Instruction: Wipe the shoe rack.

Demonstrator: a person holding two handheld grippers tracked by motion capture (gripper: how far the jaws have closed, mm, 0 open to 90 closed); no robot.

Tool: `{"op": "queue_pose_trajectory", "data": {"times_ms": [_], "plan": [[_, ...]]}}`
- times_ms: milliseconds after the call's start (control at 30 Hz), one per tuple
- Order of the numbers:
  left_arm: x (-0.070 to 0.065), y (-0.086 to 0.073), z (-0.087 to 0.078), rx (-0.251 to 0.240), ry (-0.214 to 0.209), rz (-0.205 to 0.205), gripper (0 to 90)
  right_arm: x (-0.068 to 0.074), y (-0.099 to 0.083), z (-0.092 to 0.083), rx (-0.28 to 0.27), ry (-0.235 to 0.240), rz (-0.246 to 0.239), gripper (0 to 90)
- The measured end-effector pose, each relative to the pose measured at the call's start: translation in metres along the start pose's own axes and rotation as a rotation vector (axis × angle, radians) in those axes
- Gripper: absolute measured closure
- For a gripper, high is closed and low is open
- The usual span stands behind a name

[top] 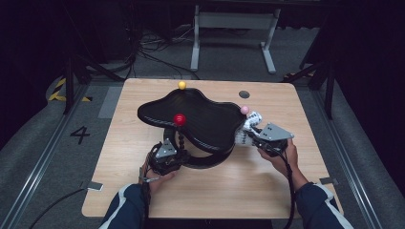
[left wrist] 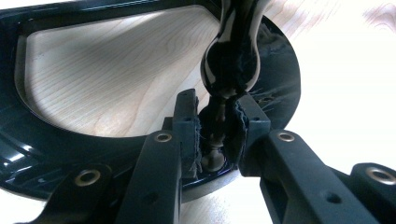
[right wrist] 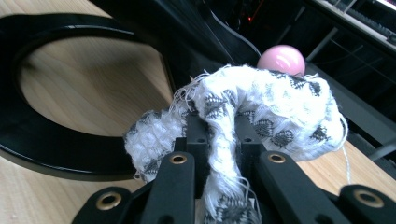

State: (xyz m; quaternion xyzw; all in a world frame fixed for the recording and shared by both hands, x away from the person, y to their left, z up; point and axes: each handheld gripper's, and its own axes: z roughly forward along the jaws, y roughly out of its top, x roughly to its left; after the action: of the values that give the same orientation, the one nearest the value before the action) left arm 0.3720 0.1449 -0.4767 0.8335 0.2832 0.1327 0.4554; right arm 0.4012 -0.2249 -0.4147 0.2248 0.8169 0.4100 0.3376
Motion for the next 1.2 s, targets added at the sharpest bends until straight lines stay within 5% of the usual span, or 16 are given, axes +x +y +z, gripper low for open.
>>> {"op": "queue_pose_trajectory", "data": {"times_ms": [267,400,833,1200], "plan": [[0.000,0.000,0.000,-0.002,-0.003,-0.003,74.5,-0.007,-0.009,0.006,0.044,-0.003,0.031,81.2],[0.000,0.000,0.000,-0.001,-0.003,-0.003,74.5,-0.008,-0.008,0.002,0.024,0.000,0.035,81.2],[-0.001,0.000,0.000,0.012,0.006,-0.007,74.4,0.009,0.009,-0.013,-0.059,0.044,-0.053,81.2],[-0.002,0.000,0.000,0.011,0.009,-0.006,74.4,0.028,0.026,-0.046,-0.174,0.121,-0.137,81.0]]}}
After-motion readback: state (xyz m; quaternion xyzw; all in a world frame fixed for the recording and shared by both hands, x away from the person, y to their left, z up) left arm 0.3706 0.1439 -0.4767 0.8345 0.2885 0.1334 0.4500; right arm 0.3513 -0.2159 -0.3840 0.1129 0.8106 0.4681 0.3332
